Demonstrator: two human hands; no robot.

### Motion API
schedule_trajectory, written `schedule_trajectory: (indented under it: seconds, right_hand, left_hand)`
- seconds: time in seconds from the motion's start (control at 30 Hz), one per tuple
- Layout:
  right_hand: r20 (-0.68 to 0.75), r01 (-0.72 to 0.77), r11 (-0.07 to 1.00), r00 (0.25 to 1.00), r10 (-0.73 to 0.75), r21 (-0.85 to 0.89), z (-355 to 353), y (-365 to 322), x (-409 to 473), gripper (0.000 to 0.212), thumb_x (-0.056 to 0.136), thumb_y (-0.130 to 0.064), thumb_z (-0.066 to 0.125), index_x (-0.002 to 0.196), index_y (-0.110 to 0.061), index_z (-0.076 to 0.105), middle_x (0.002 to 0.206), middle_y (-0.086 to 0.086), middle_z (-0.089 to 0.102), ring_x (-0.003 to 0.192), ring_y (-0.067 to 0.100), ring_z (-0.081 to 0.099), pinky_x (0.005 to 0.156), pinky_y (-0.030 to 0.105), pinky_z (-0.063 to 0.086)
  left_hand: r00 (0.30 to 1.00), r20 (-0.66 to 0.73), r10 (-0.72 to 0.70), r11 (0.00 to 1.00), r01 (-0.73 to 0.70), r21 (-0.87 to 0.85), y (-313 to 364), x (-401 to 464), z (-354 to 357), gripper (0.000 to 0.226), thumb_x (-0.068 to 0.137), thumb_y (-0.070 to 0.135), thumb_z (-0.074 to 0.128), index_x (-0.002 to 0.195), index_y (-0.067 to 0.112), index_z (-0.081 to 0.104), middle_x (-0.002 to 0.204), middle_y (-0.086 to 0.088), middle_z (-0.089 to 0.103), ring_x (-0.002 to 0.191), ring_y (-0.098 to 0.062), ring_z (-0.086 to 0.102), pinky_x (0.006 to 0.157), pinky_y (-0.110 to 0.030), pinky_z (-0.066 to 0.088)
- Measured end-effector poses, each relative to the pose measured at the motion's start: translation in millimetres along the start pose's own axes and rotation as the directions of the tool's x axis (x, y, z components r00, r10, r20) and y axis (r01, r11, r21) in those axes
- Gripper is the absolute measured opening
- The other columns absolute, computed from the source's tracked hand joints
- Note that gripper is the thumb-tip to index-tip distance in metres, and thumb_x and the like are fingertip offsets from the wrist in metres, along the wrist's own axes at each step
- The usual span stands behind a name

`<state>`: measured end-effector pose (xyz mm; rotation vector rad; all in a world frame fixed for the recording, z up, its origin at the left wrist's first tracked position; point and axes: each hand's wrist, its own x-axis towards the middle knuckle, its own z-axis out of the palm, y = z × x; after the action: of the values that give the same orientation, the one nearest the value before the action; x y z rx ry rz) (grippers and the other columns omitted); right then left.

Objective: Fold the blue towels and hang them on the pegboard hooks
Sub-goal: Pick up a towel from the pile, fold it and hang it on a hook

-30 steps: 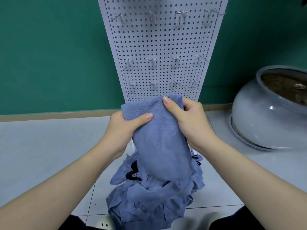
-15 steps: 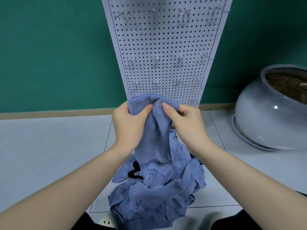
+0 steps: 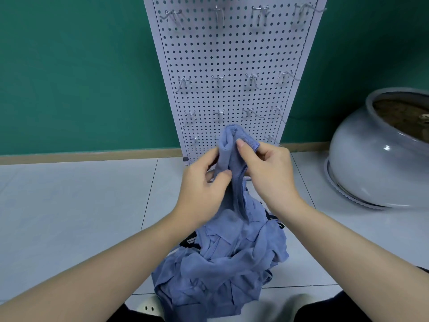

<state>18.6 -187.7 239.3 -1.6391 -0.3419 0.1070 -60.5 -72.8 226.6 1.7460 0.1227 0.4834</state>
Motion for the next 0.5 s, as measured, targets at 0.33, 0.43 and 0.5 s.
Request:
schedule_trajectory:
  seconds: [0.33, 0.43, 0.5]
  right_hand:
    - [0.058, 0.025, 0.999, 0.998, -0.027, 0.038, -2, -6, -3, 0.051, 0.098, -0.035, 0.068, 0.080, 0.012, 0.063, 0.068, 0.030, 0.055, 0.065, 0.020, 0.046, 0.062, 0.055, 0.053]
    - [0.097, 0.046, 0.999, 0.994, -0.049, 0.028, 1, -13, -10, 0.055, 0.099, -0.044, 0.063, 0.067, 0.001, 0.060, 0.060, 0.023, 0.051, 0.060, 0.017, 0.047, 0.057, 0.048, 0.052]
    - [0.134, 0.067, 0.997, 0.989, -0.070, 0.032, 1, -17, -13, 0.043, 0.099, -0.033, 0.068, 0.060, -0.018, 0.058, 0.049, -0.010, 0.051, 0.053, 0.003, 0.046, 0.055, 0.024, 0.045]
  left_hand:
    - [0.991, -0.137, 0.008, 1.000, -0.012, -0.026, 5, 4, 2, 0.025, 0.101, 0.007, 0.061, 0.122, 0.019, 0.067, 0.121, 0.007, 0.072, 0.114, -0.006, 0.067, 0.095, -0.028, 0.057]
    - [0.990, -0.136, 0.035, 0.999, -0.034, 0.015, 2, 6, 1, 0.019, 0.099, 0.015, 0.066, 0.115, 0.024, 0.061, 0.114, 0.011, 0.070, 0.110, -0.010, 0.068, 0.097, -0.033, 0.054]
    - [0.987, -0.149, 0.052, 0.998, -0.048, 0.028, -1, 9, 0, 0.021, 0.096, 0.020, 0.070, 0.111, 0.027, 0.056, 0.112, 0.009, 0.067, 0.106, -0.016, 0.068, 0.094, -0.036, 0.054]
